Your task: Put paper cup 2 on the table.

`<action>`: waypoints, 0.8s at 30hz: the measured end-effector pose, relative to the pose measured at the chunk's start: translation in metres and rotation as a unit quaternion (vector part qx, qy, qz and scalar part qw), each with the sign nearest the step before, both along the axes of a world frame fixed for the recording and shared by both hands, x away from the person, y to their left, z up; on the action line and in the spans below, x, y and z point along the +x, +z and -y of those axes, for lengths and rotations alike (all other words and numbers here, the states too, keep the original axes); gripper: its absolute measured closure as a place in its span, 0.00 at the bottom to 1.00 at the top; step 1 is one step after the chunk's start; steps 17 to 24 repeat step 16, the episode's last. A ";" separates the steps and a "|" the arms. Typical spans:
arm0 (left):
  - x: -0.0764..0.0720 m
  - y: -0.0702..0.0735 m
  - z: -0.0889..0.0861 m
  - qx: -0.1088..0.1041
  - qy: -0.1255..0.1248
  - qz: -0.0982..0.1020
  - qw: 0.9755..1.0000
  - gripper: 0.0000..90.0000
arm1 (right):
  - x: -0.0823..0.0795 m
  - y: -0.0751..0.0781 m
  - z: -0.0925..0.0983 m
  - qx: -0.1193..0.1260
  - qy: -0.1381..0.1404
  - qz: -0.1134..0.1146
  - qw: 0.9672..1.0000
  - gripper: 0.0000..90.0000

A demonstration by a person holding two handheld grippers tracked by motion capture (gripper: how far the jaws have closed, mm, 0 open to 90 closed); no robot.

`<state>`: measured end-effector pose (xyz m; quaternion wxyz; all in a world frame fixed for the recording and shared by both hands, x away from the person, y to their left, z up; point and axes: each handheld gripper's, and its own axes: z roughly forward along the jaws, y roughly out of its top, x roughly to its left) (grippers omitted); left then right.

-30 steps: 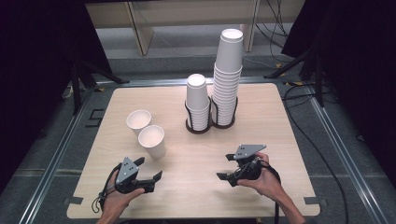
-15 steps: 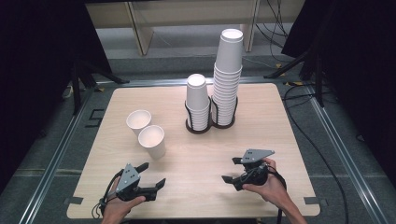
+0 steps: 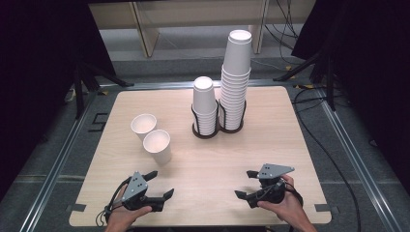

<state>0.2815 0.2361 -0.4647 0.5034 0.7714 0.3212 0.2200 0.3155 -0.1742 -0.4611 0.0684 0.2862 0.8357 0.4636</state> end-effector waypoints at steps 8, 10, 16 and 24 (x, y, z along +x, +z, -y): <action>0.001 -0.002 0.002 0.005 -0.003 -0.004 1.000 0.16 | -0.009 -0.005 0.007 -0.011 -0.017 -0.008 1.000 0.17; 0.001 -0.001 0.001 0.007 0.000 -0.006 1.000 0.16 | -0.009 -0.005 0.009 -0.016 -0.022 -0.004 1.000 0.17; 0.002 -0.001 -0.001 0.012 0.005 -0.004 1.000 0.16 | -0.010 -0.006 0.011 -0.016 -0.034 -0.012 0.999 0.17; 0.002 -0.001 -0.001 0.012 0.005 -0.004 1.000 0.16 | -0.010 -0.006 0.011 -0.016 -0.034 -0.012 0.999 0.17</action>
